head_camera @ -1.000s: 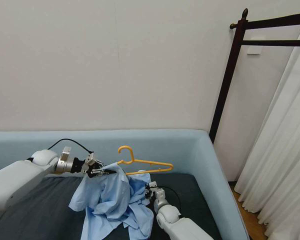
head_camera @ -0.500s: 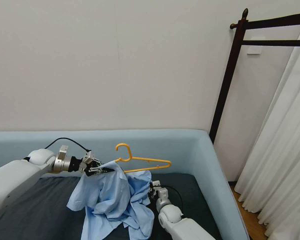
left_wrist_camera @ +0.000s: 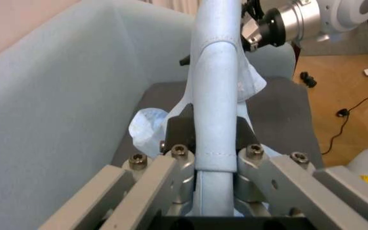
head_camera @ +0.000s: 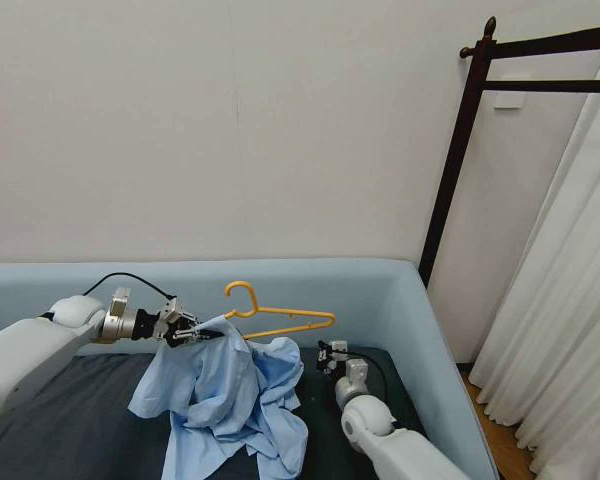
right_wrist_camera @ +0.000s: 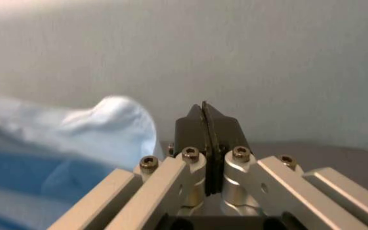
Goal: Pick up the clothes from the sofa and hang them on the clothes hanger.
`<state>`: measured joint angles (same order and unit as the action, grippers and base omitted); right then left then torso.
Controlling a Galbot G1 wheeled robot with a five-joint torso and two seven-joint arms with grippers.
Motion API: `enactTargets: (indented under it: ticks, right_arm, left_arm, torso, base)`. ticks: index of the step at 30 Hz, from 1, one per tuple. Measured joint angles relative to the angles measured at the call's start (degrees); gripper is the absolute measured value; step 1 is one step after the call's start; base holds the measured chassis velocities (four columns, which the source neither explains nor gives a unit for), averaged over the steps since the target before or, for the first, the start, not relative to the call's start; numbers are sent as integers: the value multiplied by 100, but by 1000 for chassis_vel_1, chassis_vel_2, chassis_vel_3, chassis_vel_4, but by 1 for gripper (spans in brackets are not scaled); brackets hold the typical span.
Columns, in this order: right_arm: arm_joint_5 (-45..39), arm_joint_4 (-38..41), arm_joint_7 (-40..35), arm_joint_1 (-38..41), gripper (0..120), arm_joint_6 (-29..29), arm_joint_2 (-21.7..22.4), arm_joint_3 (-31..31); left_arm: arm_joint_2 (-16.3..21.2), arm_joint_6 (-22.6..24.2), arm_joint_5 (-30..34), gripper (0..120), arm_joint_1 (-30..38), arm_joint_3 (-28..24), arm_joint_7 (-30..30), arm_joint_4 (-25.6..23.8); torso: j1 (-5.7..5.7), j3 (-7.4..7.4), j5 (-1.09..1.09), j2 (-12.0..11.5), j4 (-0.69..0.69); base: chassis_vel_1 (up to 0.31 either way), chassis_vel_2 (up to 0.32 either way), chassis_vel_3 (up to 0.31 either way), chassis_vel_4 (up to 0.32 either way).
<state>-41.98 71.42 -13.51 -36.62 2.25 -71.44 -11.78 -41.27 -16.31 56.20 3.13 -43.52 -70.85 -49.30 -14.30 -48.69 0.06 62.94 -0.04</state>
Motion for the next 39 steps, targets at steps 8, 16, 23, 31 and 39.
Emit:
enactTargets:
  ticks: [8,16,23,31,39]
  right_arm:
    - [-403,-327,-31,-78,16,389,-628,32]
    - [-392,-1078,-142,64,49,589,-1205,141]
    - [-266,-1448,-144,148,74,591,-1322,242]
    - [-229,-1646,-123,229,68,602,-1467,300]
    - [-224,-1712,-106,262,37,549,-1463,256]
  left_arm:
    - [60,8,-23,5,-55,8,-1,-134]
    - [158,58,18,5,-53,5,21,-353]
    - [170,87,24,5,11,-36,14,-443]
    - [298,109,127,5,36,-103,33,-752]
    - [345,114,145,5,9,-25,52,-794]
  torso:
    - [0,-1,1,0,5]
    - [0,0,-1,0,2]
    - [0,0,-1,0,1]
    - [0,0,1,0,2]
    - [0,0,0,0,2]
  base:
    - [0,0,0,0]
    - [0,0,0,0]
    - [0,0,0,0]
    - [0,0,0,0]
    - [0,0,0,0]
